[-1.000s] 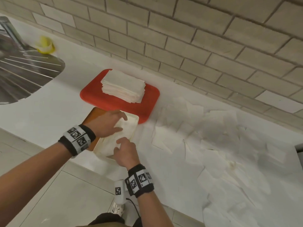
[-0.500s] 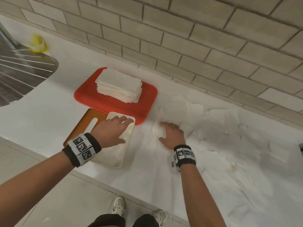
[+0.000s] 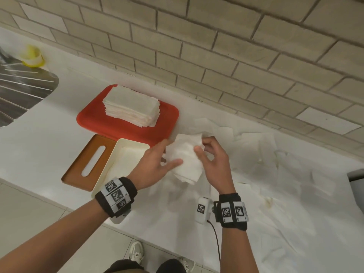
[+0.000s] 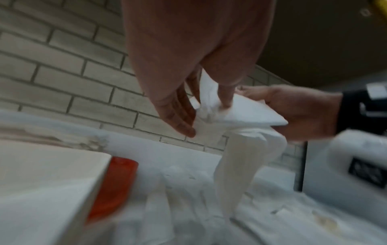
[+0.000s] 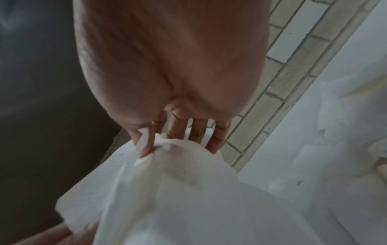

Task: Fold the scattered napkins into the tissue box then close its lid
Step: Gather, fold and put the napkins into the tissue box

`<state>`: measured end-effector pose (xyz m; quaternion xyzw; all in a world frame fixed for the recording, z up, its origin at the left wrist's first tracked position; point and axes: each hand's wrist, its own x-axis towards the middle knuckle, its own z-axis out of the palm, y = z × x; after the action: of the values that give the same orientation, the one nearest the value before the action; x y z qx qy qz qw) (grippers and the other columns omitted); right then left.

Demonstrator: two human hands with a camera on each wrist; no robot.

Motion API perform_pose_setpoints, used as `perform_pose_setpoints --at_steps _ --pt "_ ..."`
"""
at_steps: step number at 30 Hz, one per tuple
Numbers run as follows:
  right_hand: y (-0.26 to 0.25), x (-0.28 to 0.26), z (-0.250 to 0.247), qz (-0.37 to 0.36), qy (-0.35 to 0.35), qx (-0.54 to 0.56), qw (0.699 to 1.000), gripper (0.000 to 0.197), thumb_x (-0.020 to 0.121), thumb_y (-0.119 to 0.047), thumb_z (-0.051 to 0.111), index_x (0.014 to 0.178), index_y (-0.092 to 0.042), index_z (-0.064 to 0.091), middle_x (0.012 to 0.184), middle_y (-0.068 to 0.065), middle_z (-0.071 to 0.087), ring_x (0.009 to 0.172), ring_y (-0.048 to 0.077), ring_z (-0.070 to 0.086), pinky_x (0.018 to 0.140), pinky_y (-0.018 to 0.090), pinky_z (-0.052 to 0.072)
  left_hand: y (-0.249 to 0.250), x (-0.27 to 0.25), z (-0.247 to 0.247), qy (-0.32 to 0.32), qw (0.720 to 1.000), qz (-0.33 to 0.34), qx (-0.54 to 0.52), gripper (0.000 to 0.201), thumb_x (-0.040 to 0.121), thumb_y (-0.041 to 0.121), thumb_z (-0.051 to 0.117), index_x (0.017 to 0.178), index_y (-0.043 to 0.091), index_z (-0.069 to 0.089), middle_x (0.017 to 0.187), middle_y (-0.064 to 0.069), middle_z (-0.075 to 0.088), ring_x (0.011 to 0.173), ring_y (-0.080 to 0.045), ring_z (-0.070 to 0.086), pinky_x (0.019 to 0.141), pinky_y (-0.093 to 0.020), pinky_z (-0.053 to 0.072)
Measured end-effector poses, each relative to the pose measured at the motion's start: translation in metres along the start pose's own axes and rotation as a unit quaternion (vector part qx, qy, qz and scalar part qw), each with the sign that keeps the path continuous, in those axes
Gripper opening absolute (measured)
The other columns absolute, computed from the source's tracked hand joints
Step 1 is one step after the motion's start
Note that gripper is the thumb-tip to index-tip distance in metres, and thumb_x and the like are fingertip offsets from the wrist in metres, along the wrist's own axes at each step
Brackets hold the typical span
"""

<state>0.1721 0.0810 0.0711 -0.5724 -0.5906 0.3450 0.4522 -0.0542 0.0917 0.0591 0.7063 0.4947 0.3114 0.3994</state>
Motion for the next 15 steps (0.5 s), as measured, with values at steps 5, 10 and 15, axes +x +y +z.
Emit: perform_pose_setpoints --at_steps 5,10,15 --pt "0.012 -0.008 -0.008 0.066 0.083 0.024 0.994 0.016 0.106 -0.036 0.069 0.119 -0.032 0.060 0.102 0.003 0.078 0.094 0.028 0.074 0.086 0.058 0.060 0.004 0.017 0.019 0.062 0.997 0.026 -0.036 0.024 0.096 0.037 0.079 0.099 0.013 0.074 0.121 0.003 0.068 0.109 -0.014 0.068 0.088 -0.025 0.061" --pt "0.016 -0.032 -0.014 0.050 0.102 -0.017 0.993 0.046 0.100 -0.051 0.070 0.142 -0.048 0.050 0.139 -0.010 0.055 0.130 0.011 0.056 0.107 0.034 0.049 0.008 0.023 0.032 0.090 0.995 0.032 0.011 0.019 0.097 0.039 0.078 0.092 0.020 0.075 0.138 0.009 0.063 0.126 -0.008 0.061 0.111 -0.032 0.046" --pt "0.018 -0.050 -0.013 0.044 0.074 0.000 0.996 0.029 0.087 -0.040 0.089 0.109 -0.032 0.073 0.129 -0.011 0.062 0.124 0.008 0.062 0.108 0.037 0.050 0.030 0.016 0.028 0.051 0.984 0.011 -0.173 0.013 0.103 0.025 0.073 0.093 0.016 0.072 0.099 0.002 0.075 0.097 -0.015 0.073 0.090 -0.036 0.058"
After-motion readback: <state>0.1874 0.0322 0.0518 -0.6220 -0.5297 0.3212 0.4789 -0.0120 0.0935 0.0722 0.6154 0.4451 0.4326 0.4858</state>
